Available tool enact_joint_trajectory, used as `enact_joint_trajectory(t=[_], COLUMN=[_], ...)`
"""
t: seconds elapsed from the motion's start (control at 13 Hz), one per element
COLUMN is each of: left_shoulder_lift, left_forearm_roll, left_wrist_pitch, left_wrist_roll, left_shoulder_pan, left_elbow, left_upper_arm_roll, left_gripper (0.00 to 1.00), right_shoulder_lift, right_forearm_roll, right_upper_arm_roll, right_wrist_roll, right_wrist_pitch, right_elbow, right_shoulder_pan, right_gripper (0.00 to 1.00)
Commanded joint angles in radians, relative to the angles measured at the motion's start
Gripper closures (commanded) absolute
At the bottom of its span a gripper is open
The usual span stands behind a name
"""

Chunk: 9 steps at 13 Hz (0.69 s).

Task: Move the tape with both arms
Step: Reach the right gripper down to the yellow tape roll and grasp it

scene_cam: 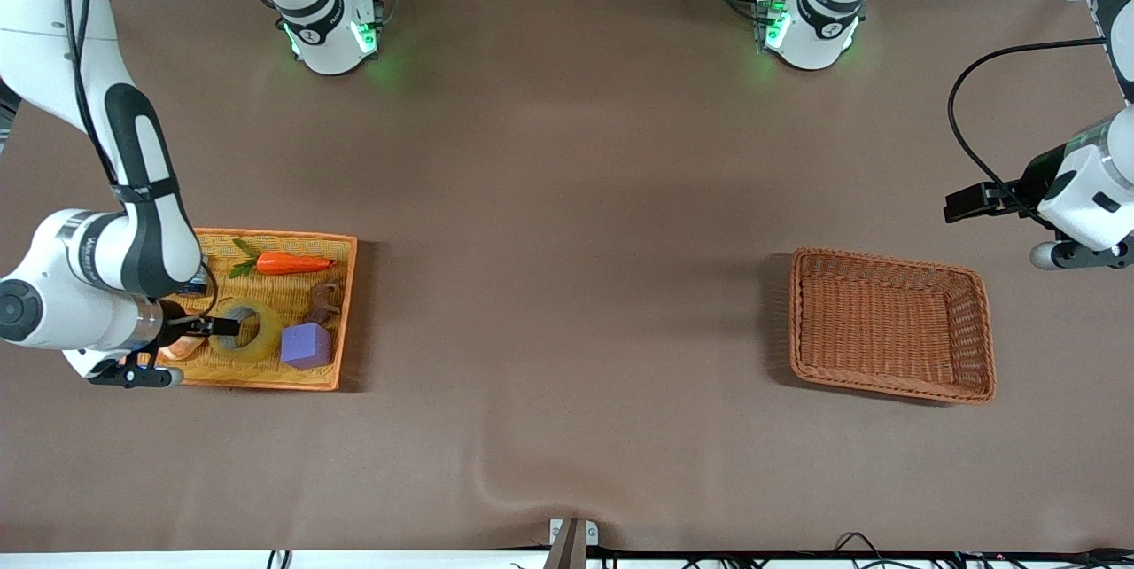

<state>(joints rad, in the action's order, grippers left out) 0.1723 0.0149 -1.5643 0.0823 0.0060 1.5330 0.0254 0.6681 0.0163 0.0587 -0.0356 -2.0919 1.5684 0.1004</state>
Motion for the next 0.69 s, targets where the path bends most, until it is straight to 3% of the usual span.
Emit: enact_joint_trajectory(t=[0.0,0.23,0.31,0.38,0.46,0.62], left_shoulder_lift=[0.03,0.032,0.033,0.033,0.033,0.033], left_forearm_roll=[0.011,0.011,0.011,0.011,0.01,0.01], left_wrist_pitch=[-0.008,-0.017,-0.019,-0.022,-0.022,-0.025], left_wrist_roll=[-0.004,-0.004,-0.003,-0.002,-0.002,0.001], left_shoulder_pan=[0.0,-0.004,-0.004,-0.004,-0.003,-0.006], left_elbow=[-0.014,-0.014,-0.013,-0.011,-0.011,-0.013], left_upper_arm_roll=[0.001,0.002,0.004,0.004,0.004,0.005], left_gripper=[0.0,0.0,0.0,0.0,0.0,0.0], right_shoulder_lift=[0.001,-0.001,-0.002,-0.004,-0.005,-0.008], right_forearm_roll=[0.004,0.004,0.004,0.004,0.005,0.005], right_upper_arm_roll=[-0.008,-0.01,-0.01,-0.01,-0.011,-0.011], right_wrist_roll=[0.106,0.106,0.105,0.105,0.103,0.095], right_wrist_pitch=[0.0,0.012,0.013,0.026,0.026,0.026], right_elbow=[0.022,0.07,0.079,0.079,0.078,0.074], right_shoulder_pan=[0.004,0.01,0.012,0.01,0.015,0.021], right_gripper=[0.0,0.0,0.28,0.87,1.0,1.0])
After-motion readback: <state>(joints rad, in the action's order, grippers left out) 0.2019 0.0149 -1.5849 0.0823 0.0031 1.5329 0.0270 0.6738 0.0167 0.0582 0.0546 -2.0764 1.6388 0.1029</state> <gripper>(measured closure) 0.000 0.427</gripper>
